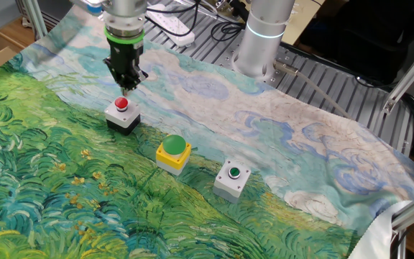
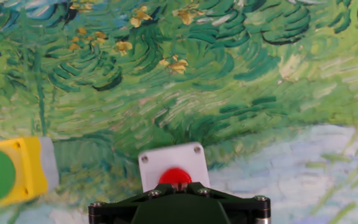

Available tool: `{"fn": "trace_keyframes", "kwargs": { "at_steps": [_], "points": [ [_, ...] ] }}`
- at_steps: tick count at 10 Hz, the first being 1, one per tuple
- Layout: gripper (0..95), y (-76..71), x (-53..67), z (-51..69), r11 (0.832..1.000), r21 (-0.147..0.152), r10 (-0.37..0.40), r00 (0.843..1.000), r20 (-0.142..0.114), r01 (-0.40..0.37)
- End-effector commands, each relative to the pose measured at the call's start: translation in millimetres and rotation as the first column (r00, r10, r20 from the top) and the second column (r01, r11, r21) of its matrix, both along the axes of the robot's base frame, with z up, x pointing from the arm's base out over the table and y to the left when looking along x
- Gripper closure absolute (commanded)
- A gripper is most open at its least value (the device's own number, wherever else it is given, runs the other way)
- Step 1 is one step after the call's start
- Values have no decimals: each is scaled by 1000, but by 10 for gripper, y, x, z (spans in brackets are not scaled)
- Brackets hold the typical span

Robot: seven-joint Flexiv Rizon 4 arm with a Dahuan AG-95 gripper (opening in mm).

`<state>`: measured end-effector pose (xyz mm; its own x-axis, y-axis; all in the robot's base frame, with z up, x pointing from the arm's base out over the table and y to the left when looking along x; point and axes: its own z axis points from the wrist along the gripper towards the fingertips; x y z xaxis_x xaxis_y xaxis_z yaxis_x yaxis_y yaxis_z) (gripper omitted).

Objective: Press three buttons from left to right in sequence

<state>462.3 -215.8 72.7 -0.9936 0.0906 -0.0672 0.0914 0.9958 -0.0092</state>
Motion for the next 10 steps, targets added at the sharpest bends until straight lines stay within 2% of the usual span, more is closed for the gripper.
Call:
{"fn": "trace_keyframes", "kwargs": {
  "at_steps": [1, 2, 3, 4, 5, 10],
  "points": [
    [950, 43, 5, 467, 1000, -4, -1, 999, -52, 0],
    [950, 35, 29, 710, 1000, -7, 0, 998, -69, -1],
    [950, -1, 31, 950, 1000, -5, -4, 998, -69, 3],
    [950, -50, -3, 1108, 1000, -2, 0, 998, -68, 0],
    [950, -75, -23, 1168, 1000, -1, 9, 998, -67, -9],
    [950, -70, -15, 1153, 1000, -6, 30, 997, -67, -31]
  ]
}}
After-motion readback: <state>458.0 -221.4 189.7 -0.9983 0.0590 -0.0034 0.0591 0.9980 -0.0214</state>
